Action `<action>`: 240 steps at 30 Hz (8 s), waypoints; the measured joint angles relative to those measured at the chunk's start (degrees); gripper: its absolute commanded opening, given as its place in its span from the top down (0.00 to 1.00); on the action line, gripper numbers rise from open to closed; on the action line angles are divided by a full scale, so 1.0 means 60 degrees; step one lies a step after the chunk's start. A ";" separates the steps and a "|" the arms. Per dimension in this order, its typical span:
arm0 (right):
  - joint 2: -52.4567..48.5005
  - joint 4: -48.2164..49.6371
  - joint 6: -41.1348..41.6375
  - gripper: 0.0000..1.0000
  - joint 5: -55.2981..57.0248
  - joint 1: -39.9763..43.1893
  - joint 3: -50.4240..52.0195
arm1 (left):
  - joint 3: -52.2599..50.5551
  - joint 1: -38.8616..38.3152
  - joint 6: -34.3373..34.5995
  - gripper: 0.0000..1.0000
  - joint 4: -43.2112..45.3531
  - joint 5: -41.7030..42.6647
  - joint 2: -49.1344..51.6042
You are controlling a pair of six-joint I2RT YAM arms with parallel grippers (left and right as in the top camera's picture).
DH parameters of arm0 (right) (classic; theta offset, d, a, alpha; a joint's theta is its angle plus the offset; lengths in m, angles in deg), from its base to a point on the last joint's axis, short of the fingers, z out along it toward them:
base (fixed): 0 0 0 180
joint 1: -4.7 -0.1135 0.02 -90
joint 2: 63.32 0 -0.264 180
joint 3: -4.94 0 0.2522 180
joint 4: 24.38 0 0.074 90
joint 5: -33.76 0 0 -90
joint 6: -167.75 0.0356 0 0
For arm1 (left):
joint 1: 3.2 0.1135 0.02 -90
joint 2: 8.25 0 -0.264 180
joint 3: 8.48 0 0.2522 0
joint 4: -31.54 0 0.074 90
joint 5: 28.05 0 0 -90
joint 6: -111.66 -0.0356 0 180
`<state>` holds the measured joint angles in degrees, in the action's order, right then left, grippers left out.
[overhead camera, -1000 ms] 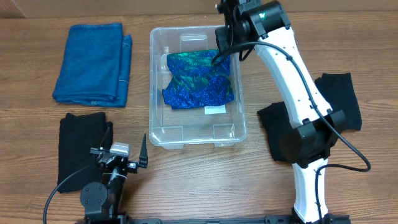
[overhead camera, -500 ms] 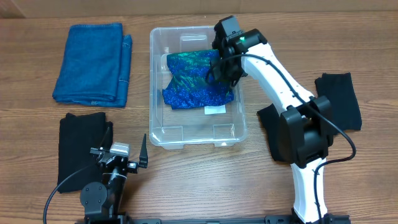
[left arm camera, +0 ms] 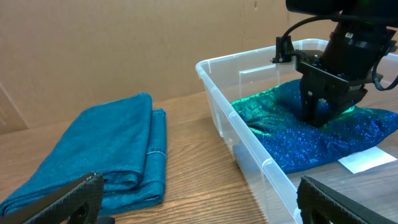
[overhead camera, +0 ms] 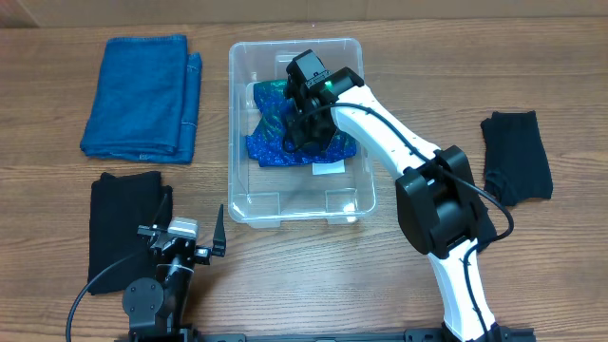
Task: Pack container
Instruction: 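Press and flatten the sparkly fabric inside the container with right gripper, then move the right gripper to the black cloth and grasp it, then carry the black cloth into the container's front half, then release and push the black cloth flat into the container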
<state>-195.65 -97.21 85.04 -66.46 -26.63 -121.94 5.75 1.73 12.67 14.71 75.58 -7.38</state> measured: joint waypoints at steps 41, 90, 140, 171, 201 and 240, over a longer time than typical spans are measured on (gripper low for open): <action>-0.1348 0.0455 0.0499 0.96 0.0339 0.0211 -0.1836 | 0.0000 0.0000 0.0000 0.00 0.0000 0.0000 0.0000; -0.0656 -0.2572 0.0783 0.84 -0.0831 -0.0455 -0.2758 | 0.0000 0.0000 0.0000 0.00 -0.0004 0.0000 0.0000; 0.9653 0.3340 0.6757 0.00 -0.1974 0.9092 1.3446 | 0.0000 0.0000 0.0000 0.00 -0.0004 -0.0004 0.0000; 0.9369 0.2127 0.5584 0.96 -0.6444 0.8870 0.7242 | 0.0000 0.0000 0.0000 0.00 -0.0004 0.0000 0.0000; 0.6579 0.3705 0.4360 0.92 -0.2164 -0.0922 0.5931 | 0.0000 0.0000 0.0000 0.00 -0.0004 -0.0036 0.0000; 0.3129 0.0051 0.3275 0.90 0.2390 -0.0346 0.3104 | 0.0000 0.0000 0.0000 0.00 -0.0004 -0.0036 0.0000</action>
<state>-176.88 -96.90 104.69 -52.12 -28.71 -103.32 5.75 1.73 12.67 14.69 75.36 -7.38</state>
